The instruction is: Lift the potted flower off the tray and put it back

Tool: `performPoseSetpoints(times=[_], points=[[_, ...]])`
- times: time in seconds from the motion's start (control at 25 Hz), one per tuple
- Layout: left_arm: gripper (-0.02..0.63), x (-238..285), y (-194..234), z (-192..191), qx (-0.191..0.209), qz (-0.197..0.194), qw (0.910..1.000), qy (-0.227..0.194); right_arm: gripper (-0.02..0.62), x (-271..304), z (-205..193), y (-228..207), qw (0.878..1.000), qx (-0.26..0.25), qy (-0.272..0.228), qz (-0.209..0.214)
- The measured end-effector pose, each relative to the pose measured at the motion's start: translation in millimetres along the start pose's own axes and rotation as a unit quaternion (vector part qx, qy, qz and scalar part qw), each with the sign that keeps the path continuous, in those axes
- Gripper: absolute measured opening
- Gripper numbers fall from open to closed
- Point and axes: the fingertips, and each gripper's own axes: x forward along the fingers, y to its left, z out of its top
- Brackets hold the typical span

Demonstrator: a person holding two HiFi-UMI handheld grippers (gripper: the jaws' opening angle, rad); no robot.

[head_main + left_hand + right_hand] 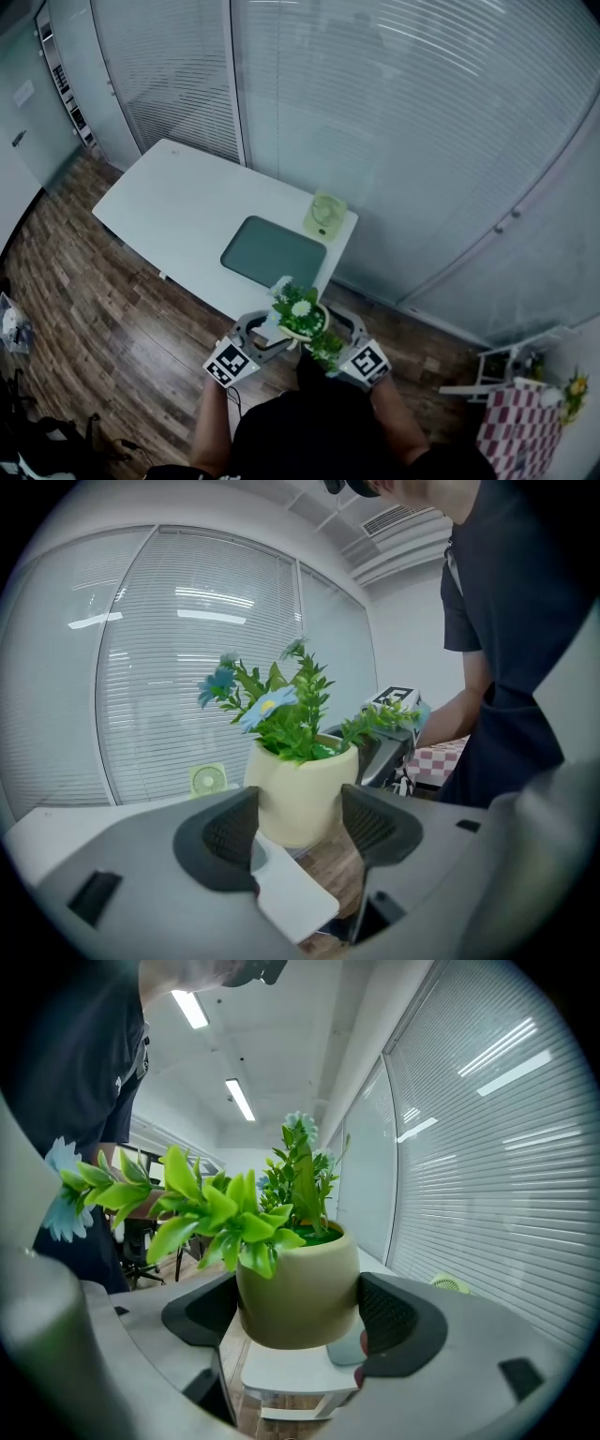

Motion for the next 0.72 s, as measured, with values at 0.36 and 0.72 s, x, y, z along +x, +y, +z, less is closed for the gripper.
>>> performPoseSetpoints(times=[0.36, 0.72], points=[[0.268, 31, 46, 3, 0.002, 0.000, 1.0000, 0.005, 0.373, 22, 1, -51, 1.000, -0.002, 0.005, -0.002], [0.268, 62, 79, -12, -0.018, -0.001, 0.9996, 0.020, 0.373, 44, -16, -89, 1.000, 0.003, 0.019, 0.009]])
